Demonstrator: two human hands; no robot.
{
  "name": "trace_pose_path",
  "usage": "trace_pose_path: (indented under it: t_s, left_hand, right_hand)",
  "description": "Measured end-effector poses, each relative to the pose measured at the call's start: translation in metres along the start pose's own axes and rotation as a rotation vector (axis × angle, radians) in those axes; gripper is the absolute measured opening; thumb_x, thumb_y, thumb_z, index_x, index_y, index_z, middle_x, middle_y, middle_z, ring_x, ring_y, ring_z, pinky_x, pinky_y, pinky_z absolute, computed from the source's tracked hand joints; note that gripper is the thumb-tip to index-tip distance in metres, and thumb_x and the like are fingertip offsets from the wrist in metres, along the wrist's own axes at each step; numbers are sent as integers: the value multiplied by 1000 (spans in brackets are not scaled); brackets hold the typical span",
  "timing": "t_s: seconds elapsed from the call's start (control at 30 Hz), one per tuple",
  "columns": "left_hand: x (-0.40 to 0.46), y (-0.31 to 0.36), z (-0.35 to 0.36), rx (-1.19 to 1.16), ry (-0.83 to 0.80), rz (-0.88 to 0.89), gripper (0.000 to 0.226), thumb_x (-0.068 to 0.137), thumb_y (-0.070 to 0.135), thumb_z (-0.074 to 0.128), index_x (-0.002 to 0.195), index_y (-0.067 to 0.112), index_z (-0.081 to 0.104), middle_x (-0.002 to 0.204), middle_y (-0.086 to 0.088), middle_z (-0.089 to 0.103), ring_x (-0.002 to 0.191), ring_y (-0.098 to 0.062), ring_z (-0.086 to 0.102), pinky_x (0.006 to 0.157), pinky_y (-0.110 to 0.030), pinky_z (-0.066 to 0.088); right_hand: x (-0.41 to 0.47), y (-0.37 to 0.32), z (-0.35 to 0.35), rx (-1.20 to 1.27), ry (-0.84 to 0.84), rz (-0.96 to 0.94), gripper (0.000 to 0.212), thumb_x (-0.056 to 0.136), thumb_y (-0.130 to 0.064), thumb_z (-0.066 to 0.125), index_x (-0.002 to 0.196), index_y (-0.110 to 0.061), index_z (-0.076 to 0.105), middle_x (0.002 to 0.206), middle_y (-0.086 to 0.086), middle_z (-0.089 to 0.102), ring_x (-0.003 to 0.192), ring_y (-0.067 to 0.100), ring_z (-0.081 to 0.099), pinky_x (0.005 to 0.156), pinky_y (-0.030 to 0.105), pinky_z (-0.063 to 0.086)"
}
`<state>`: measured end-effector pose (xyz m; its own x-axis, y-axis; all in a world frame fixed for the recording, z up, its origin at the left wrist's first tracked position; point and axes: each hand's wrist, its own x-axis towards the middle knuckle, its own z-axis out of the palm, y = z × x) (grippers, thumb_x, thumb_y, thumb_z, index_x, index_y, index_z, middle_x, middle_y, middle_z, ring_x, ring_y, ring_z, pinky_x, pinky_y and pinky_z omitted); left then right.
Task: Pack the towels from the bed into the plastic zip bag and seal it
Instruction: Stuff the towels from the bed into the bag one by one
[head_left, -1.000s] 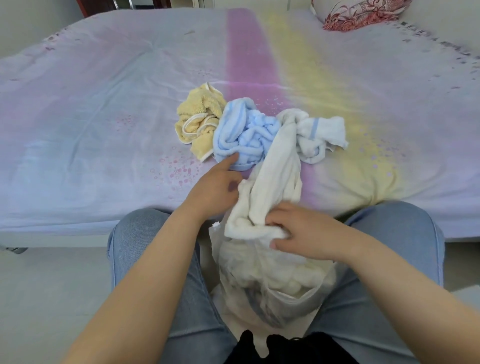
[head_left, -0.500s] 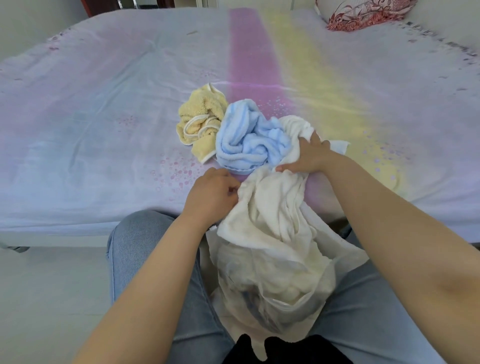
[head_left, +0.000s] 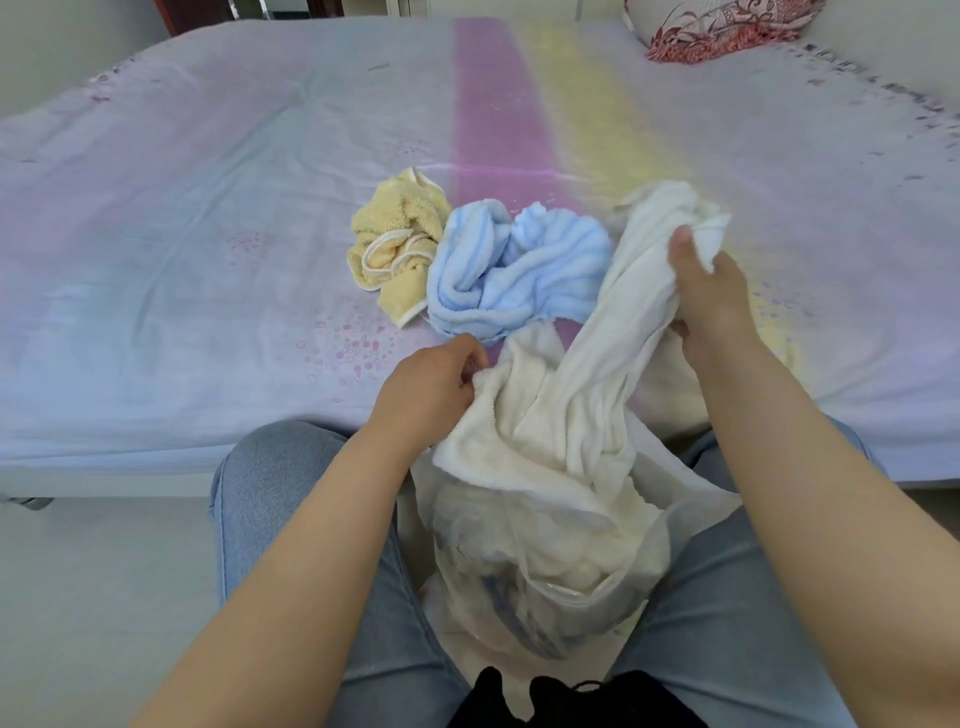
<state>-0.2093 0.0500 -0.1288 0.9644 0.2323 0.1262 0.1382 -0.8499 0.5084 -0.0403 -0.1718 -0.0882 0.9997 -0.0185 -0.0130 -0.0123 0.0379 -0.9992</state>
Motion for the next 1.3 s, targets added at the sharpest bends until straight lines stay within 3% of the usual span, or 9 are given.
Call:
trace_pose_path:
  t_s: [0.17,0.3,0.5,0.6,0.73,0.8,0.93,1.17,1.3]
  left_hand:
    - [-2,-4,2,43,14,-114,13,85,22,54,74,27,57,66,9,57,60,-9,49,49,-26,33]
    - [-7,-6,0,118,61,-168,19,85,25,51,66,29,51,62,9,52,56,-7,44,47,-26,28]
    - [-11,-11,-1,73,55,-267,33,87,12,52,58,17,38,59,8,37,57,-15,37,49,-28,25]
    - [-12,-14,-3,112,-30,-225,37,94,19,51,61,22,34,64,8,39,65,-17,44,55,-28,28]
    - [-12,-17,-4,-27,7,-155,28,84,24,63,57,25,53,58,12,52,57,-9,46,51,-27,36]
    - [-15,-18,-3,-103,69,-160,27,82,25,66,58,17,57,55,9,53,56,-11,45,55,-28,39]
    - [-23,-10,-6,-127,79,-145,30,85,36,69,60,30,55,60,13,57,60,-5,51,55,-26,41]
    - [-44,-6,-9,308,-249,-95,29,87,39,52,63,24,45,67,10,52,64,-13,51,51,-27,29]
    - [-48,-7,-11,110,-207,-17,40,90,36,56,57,21,38,56,7,47,55,-10,44,50,-28,30]
  right_hand:
    - [-33,-15,-8,253,72,12,10,88,-38,61,91,-28,60,95,-9,65,85,7,64,73,29,54]
    - [-76,-7,-7,89,-113,-234,17,81,-23,66,95,-22,56,93,-6,59,85,8,55,77,28,47]
    - [-135,1,3,-517,-691,-561,75,78,-31,73,129,-59,26,129,-41,37,119,-12,41,93,9,35]
    - [-153,-8,5,-742,-973,-631,64,75,-52,60,125,-67,24,122,-53,35,112,-24,38,84,16,40]
    - [-156,0,1,-967,-1184,-613,36,77,-44,57,111,-47,47,107,-26,52,96,-5,50,72,7,37]
    - [-148,12,-1,-1338,-1216,-561,43,81,-42,57,122,-35,46,116,-17,52,106,9,54,74,18,42]
    - [-141,35,6,-1827,-1034,-440,48,92,-28,47,139,-27,39,130,1,52,114,25,55,75,32,39]
    - [-157,39,17,-1830,-789,-479,57,92,-20,50,141,-18,22,127,13,44,103,32,57,64,33,36]
    - [-181,29,19,-1676,-1109,-624,60,90,-19,49,142,-27,20,136,10,43,104,32,57,60,30,32]
